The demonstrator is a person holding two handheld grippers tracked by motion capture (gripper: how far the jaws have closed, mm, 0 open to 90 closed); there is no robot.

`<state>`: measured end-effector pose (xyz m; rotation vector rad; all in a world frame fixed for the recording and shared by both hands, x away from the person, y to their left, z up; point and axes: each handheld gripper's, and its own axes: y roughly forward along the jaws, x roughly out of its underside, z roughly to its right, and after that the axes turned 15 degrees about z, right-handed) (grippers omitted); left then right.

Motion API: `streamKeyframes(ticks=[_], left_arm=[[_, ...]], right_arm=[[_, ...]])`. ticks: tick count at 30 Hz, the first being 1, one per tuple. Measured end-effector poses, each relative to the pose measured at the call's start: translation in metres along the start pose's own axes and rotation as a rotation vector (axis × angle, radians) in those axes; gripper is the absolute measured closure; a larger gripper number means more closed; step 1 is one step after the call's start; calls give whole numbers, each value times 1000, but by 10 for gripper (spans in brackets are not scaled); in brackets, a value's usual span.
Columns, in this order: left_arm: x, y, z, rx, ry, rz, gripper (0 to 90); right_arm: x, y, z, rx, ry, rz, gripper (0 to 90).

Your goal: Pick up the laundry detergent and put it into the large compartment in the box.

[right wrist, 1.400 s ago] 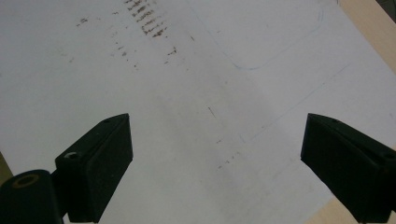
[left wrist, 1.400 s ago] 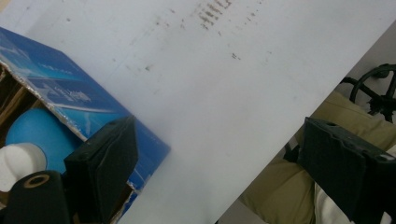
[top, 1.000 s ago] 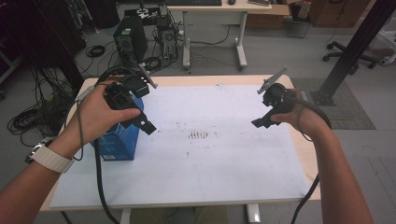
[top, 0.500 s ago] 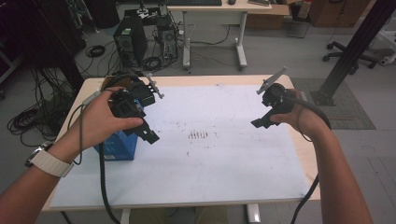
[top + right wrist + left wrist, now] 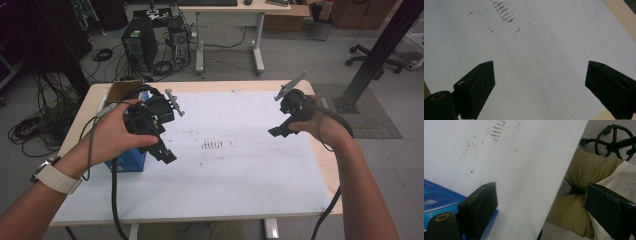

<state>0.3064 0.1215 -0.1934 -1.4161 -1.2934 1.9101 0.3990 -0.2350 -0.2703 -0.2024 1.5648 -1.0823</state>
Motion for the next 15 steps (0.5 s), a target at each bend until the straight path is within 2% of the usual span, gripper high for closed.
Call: streamKeyframes(ticks=[15], left_arm=[[2, -2, -4, -9, -12, 15, 119]], right_arm=[[0, 1, -1, -3, 0, 1, 92]])
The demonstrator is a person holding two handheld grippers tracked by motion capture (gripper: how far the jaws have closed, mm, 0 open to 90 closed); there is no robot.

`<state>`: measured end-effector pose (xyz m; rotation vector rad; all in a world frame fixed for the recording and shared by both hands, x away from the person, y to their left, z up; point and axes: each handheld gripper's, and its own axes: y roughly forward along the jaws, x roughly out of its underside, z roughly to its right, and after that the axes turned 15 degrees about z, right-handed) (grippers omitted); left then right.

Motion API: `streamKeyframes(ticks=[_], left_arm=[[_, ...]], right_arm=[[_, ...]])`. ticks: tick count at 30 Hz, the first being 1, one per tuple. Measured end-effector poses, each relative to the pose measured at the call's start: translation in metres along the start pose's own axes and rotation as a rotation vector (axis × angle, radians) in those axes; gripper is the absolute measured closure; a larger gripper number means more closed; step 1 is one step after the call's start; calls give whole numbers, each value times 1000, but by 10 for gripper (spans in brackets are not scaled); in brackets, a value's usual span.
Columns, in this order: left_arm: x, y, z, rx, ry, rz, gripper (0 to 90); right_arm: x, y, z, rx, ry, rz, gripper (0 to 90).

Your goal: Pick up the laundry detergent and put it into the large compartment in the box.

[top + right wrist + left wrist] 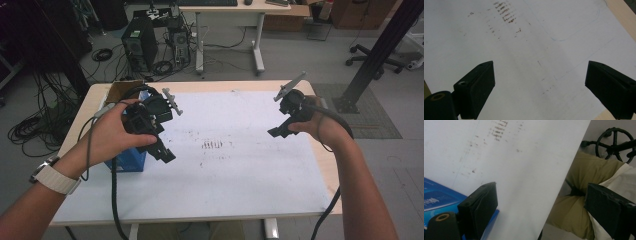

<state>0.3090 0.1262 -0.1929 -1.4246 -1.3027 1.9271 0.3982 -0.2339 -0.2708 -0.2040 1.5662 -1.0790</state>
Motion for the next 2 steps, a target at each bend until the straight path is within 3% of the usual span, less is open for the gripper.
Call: streamKeyframes(ticks=[2], left_arm=[[0, 0, 0, -3, -2, 2, 118]], right_arm=[[0, 0, 0, 2, 1, 0, 91]])
